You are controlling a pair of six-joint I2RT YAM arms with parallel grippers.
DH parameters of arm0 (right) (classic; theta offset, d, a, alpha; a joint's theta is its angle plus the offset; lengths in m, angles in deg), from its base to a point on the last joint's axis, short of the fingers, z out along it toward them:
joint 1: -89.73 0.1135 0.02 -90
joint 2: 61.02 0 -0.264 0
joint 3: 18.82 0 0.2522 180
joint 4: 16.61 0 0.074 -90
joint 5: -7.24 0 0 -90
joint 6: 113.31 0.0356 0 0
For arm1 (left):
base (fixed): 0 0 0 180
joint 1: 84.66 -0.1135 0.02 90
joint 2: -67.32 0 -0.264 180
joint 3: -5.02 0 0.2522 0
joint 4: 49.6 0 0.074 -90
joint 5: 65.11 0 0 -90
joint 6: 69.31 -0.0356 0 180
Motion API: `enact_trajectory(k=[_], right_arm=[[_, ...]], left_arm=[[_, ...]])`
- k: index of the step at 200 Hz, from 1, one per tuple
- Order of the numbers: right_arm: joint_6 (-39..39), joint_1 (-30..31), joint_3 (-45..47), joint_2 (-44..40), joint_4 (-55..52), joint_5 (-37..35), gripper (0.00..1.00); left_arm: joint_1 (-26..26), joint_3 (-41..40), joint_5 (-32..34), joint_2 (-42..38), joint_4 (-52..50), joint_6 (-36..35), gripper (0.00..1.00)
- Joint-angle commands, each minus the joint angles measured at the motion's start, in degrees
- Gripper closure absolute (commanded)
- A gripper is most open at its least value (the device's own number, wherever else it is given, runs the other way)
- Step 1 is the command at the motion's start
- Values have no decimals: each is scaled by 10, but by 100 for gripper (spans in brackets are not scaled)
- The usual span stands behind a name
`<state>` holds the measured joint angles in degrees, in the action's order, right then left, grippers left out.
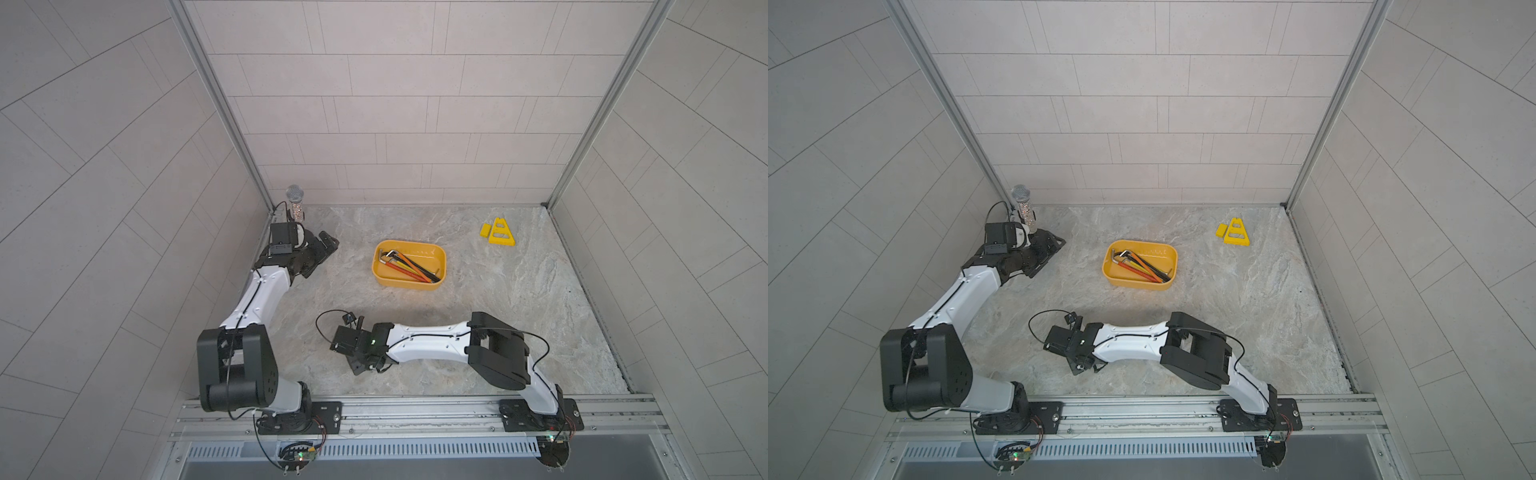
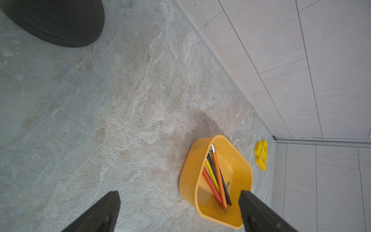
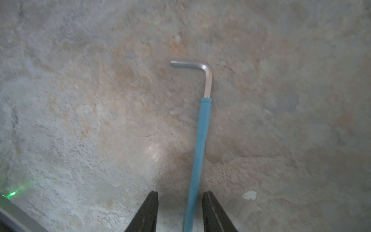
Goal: Put the hex key on the desktop into the storage box
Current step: Pick up the Allen key from the center of the board.
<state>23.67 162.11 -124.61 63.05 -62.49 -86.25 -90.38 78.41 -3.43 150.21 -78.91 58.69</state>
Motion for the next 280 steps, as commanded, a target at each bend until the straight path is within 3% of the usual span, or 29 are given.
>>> enact_trajectory(k=[1, 35, 70, 97, 280], right_arm=[[12, 1, 26, 12, -20, -11, 62], [13, 1, 45, 0, -21, -27, 71], [7, 1, 58, -26, -26, -59, 92], [-7, -2, 58, -48, -38, -82, 100], [-57, -49, 141, -214, -47, -143, 100]], left_arm=[[-4, -7, -2, -14, 12, 1, 0], [-4, -7, -2, -11, 12, 1, 0], [-4, -8, -2, -10, 13, 1, 0], [-3, -9, -2, -8, 13, 2, 0], [3, -11, -6, -2, 16, 5, 0]])
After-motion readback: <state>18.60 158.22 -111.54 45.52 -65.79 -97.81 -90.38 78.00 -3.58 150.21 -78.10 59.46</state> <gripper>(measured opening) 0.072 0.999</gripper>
